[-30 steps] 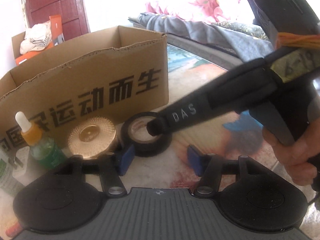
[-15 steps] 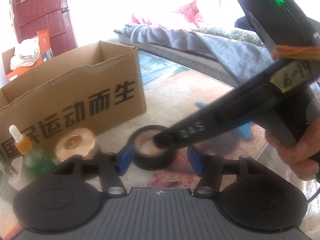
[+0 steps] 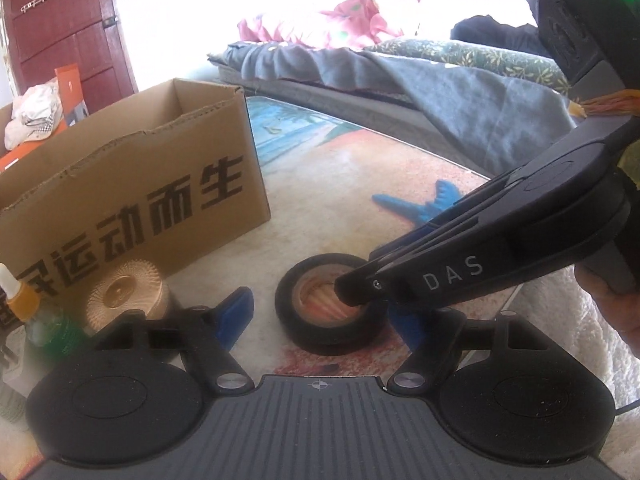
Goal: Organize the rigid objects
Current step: 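Grasp the black electrical tape roll with the right gripper, then carry the black tape roll with the right gripper into the box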
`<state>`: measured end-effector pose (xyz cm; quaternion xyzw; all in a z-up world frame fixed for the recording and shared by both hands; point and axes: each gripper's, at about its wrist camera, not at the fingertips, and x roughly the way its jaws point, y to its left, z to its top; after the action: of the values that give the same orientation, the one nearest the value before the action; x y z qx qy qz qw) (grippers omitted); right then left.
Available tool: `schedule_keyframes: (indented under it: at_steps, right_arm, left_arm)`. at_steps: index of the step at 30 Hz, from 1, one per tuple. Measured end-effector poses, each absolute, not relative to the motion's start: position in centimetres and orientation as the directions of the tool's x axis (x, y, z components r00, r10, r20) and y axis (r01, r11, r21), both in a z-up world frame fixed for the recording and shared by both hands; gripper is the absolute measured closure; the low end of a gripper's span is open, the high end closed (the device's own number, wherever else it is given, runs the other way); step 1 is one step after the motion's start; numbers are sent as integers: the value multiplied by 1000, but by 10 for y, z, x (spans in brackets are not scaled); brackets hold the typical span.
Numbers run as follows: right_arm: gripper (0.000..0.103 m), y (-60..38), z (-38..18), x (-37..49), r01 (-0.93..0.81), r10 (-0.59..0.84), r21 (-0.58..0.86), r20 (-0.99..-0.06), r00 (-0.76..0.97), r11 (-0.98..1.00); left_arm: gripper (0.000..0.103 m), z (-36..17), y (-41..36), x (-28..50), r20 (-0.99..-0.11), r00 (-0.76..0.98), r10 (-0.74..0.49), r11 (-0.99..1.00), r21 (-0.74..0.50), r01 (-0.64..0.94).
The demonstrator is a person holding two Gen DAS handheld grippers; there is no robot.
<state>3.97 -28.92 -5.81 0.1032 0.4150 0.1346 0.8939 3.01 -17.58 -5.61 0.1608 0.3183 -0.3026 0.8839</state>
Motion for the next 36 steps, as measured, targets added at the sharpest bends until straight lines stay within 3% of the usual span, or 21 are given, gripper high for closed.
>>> schedule_keyframes:
  at_steps: [11,21,30,36]
  right_arm:
    - [72,-292,-59,40,-165,346,316,-698,627,934]
    - [75,-286,-56,42,-161,330,299,-697,636,941]
    - [74,-257,8,45,-291,359,211,-590,723,933]
    - [74,-229,64,84,-416,417,122,-504,756,901]
  left_arm:
    - [35,-65,-178,40,-677,578,-455,771,25,636]
    - [37,-62,-178,38,-656,605,-453,775,46,630]
    - [37,-1,-155,33,-521,752,-404,820,159,551]
    - [36,50,-128,73,-454,816,-359,860,179,478]
